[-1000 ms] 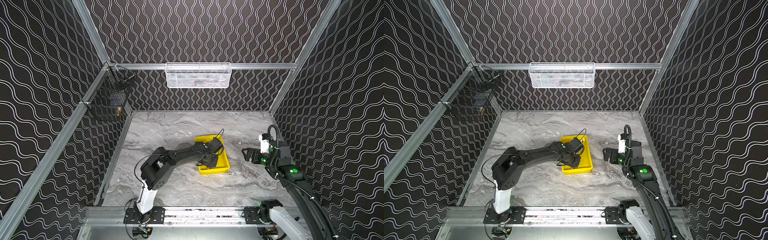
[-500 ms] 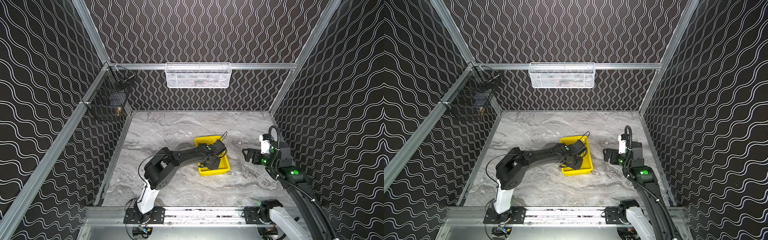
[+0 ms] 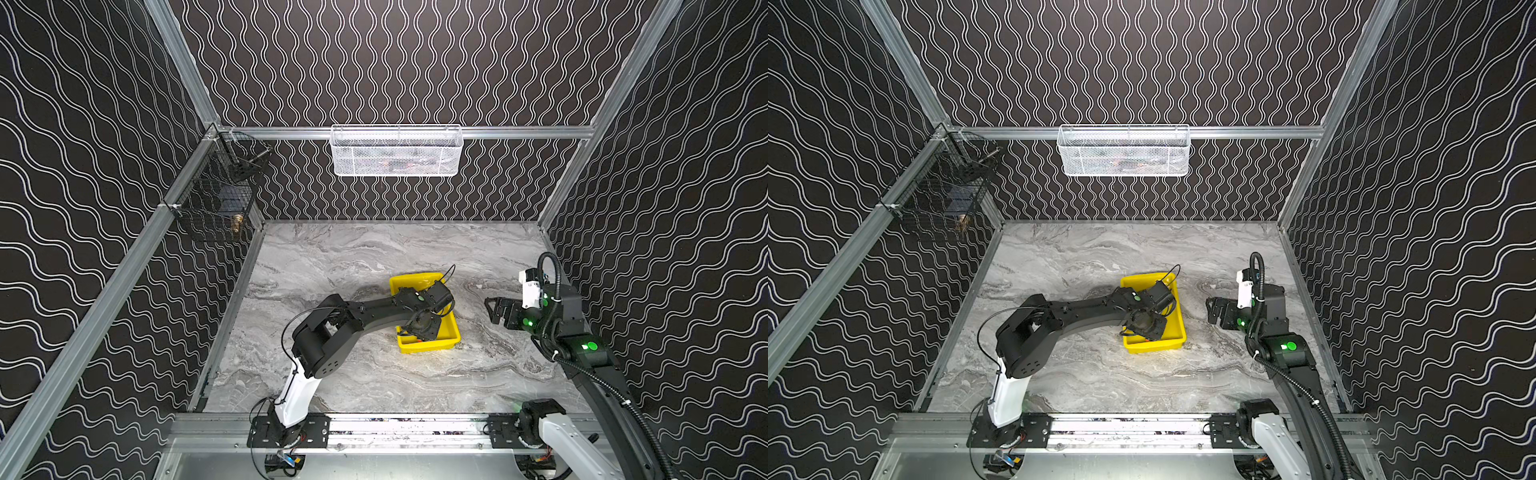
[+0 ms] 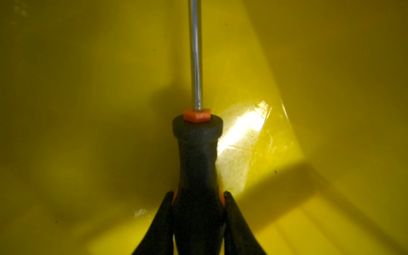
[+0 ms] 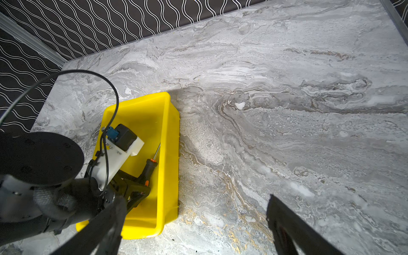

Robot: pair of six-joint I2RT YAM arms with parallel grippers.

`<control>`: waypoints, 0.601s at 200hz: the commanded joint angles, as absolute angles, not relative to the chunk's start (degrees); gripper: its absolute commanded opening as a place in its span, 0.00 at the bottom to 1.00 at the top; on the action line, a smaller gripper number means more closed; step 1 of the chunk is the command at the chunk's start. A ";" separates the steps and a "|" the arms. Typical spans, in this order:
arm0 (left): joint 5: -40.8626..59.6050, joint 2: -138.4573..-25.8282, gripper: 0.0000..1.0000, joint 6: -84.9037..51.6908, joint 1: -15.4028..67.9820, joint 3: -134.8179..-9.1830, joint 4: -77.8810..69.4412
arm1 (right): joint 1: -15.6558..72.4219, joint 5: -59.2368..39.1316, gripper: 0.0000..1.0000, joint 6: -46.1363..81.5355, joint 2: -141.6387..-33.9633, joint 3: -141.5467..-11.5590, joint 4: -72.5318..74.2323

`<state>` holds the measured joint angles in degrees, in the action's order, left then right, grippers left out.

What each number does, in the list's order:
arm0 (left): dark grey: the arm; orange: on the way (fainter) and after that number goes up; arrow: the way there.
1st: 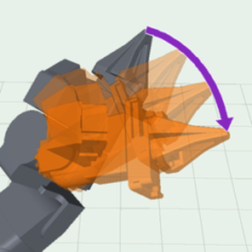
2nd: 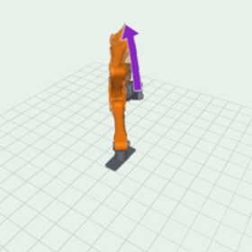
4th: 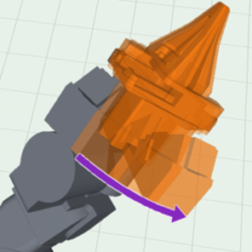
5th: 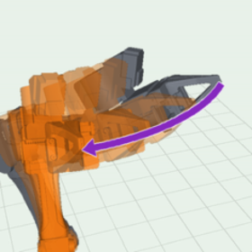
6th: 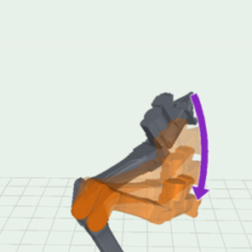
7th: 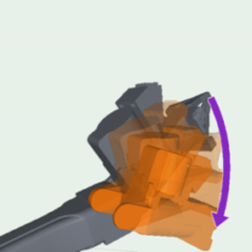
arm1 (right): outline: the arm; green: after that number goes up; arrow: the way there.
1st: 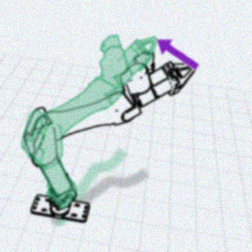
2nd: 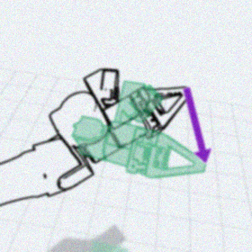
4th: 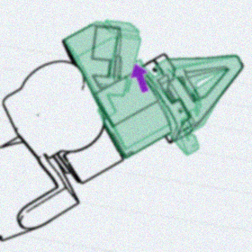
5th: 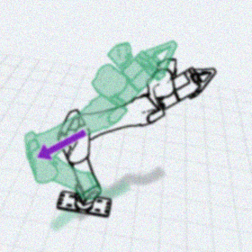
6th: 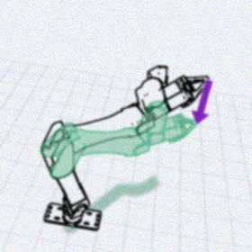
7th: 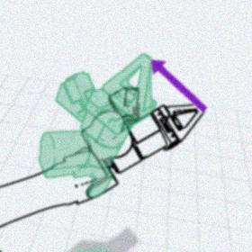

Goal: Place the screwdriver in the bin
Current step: 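Lower the screwdriver into the yellow bin with the left gripper, then open the left gripper to release the screwdriver and lift away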

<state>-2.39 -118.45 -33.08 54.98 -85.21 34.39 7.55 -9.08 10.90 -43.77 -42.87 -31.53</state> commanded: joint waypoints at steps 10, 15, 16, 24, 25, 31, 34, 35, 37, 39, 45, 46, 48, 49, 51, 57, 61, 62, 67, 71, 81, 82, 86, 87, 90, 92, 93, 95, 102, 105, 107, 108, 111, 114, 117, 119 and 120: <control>-3.06 -118.65 0.25 -33.09 55.02 -85.95 34.54 | 7.65 -8.62 0.99 10.81 -43.96 -42.89 -31.02; -3.16 -118.57 0.26 -33.11 55.02 -86.00 34.57 | 7.65 -8.64 0.99 10.81 -43.90 -42.83 -31.02; -3.21 -118.57 0.26 -33.16 55.02 -86.02 34.60 | 7.60 -8.67 0.99 10.81 -43.92 -42.82 -31.02; -3.27 -118.49 0.28 -33.06 55.02 -86.14 34.78 | 7.65 -8.64 0.99 10.81 -43.94 -42.80 -30.92; -3.31 -118.48 0.28 -33.06 55.02 -86.18 34.75 | 7.65 -8.63 0.99 10.81 -43.90 -42.80 -30.88; -3.47 -118.47 0.30 -32.95 55.01 -86.22 34.79 | 7.62 -8.57 0.99 10.81 -43.94 -42.80 -30.94; -3.54 -118.42 0.30 -32.89 55.02 -86.22 34.83 | 7.60 -8.53 0.99 10.81 -43.95 -42.80 -30.94; -3.53 -118.40 0.30 -32.93 55.02 -86.26 34.81 | 7.62 -8.53 0.99 10.81 -43.95 -42.80 -30.94; -3.58 -118.39 0.30 -32.88 55.02 -86.32 34.87 | 7.64 -8.55 0.99 10.81 -43.95 -42.80 -30.94; -3.60 -118.39 0.30 -32.98 55.02 -86.38 34.87 | 7.65 -8.55 0.99 10.85 -43.95 -42.80 -30.94; -3.65 -118.39 0.31 -32.74 55.02 -86.51 34.99 | 7.65 -8.57 0.99 10.81 -43.94 -42.80 -30.93; -3.67 -118.39 0.31 -32.76 55.02 -86.54 35.03 | 7.65 -8.59 0.99 10.81 -43.99 -42.80 -30.89; -3.75 -118.34 0.31 -32.78 55.02 -86.67 35.12 | 7.60 -8.54 0.99 10.81 -44.02 -42.80 -30.93; -3.77 -118.37 0.31 -32.87 55.02 -86.80 35.14 | 7.62 -8.58 0.99 10.81 -44.03 -42.80 -30.93; -3.78 -118.38 0.32 -32.83 55.02 -86.80 35.22 | 7.64 -8.58 0.99 10.81 -44.03 -42.80 -30.94; -3.92 -118.39 0.32 -32.62 55.01 -87.00 35.37 | 7.65 -8.53 0.99 10.81 -44.03 -42.80 -30.96; -4.07 -118.39 0.33 -32.55 55.02 -87.20 35.48 | 7.62 -8.53 0.99 10.81 -44.03 -42.80 -30.93; -4.10 -118.39 0.33 -32.53 55.02 -87.24 35.50 | 7.64 -8.53 0.99 10.77 -44.03 -42.80 -30.89; -4.20 -118.26 0.34 -32.46 55.02 -87.44 35.67 | 7.65 -8.59 0.99 10.77 -44.03 -42.80 -30.98; -4.28 -118.30 0.35 -32.37 55.02 -87.60 35.72 | 7.65 -8.61 0.99 10.80 -44.03 -42.80 -31.02; -4.61 -118.23 0.37 -32.26 55.02 -88.04 35.96 | 7.65 -8.56 0.99 10.77 -43.94 -42.80 -30.94; -4.63 -118.22 0.38 -32.21 55.02 -88.05 35.95 | 7.65 -8.59 0.99 10.79 -43.94 -42.80 -30.94; -4.72 -118.21 0.39 -32.17 55.02 -88.26 36.07 | 7.60 -8.53 0.99 10.81 -43.95 -42.80 -30.94; -4.73 -118.21 0.39 -32.17 55.02 -88.25 36.14 | 7.62 -8.57 0.99 10.81 -43.95 -42.76 -30.94; -4.89 -118.21 0.41 -32.00 55.02 -88.37 36.25 | 7.58 -8.55 0.99 10.73 -43.93 -42.80 -30.94; -4.91 -118.15 0.41 -32.04 55.02 -88.47 36.26 | 7.63 -8.53 0.99 10.79 -43.94 -42.80 -30.89; -4.96 -118.14 0.42 -32.02 55.02 -88.49 36.28 | 7.64 -8.53 0.99 10.80 -43.90 -42.80 -30.92; -5.04 -118.13 0.42 -31.98 55.02 -88.57 36.29 | 7.64 -8.53 0.99 10.81 -43.85 -42.80 -30.89; -5.25 -118.11 0.44 -31.87 55.02 -88.89 36.55 | 7.64 -8.57 0.99 10.81 -43.85 -42.80 -30.94; -5.31 -118.11 0.44 -31.78 55.02 -88.95 36.58 | 7.65 -8.55 0.99 10.80 -43.81 -42.80 -30.94; -5.39 -118.12 0.45 -31.81 55.02 -89.06 36.63 | 7.65 -8.53 0.99 10.81 -43.85 -42.80 -30.92; -5.42 -118.12 0.45 -31.77 55.02 -89.04 36.64 | 7.65 -8.53 0.99 10.81 -43.85 -42.80 -30.93; -5.45 -118.12 0.45 -31.72 55.02 -89.14 36.69 | 7.65 -8.60 0.99 10.81 -43.86 -42.80 -30.89; -5.51 -118.12 0.45 -31.50 55.02 -89.22 36.88 | 7.65 -8.58 0.99 10.81 -43.79 -42.80 -30.88; -5.61 -118.11 0.46 -31.59 54.98 -89.34 36.92 | 7.65 -8.55 0.99 10.81 -43.76 -42.85 -30.93; -5.62 -118.12 0.47 -31.54 55.01 -89.37 37.00 | 7.65 -8.53 0.99 10.81 -43.75 -42.81 -30.94; -5.62 -118.12 0.47 -31.46 54.97 -89.47 37.05 | 7.65 -8.57 0.99 10.81 -43.76 -42.81 -30.98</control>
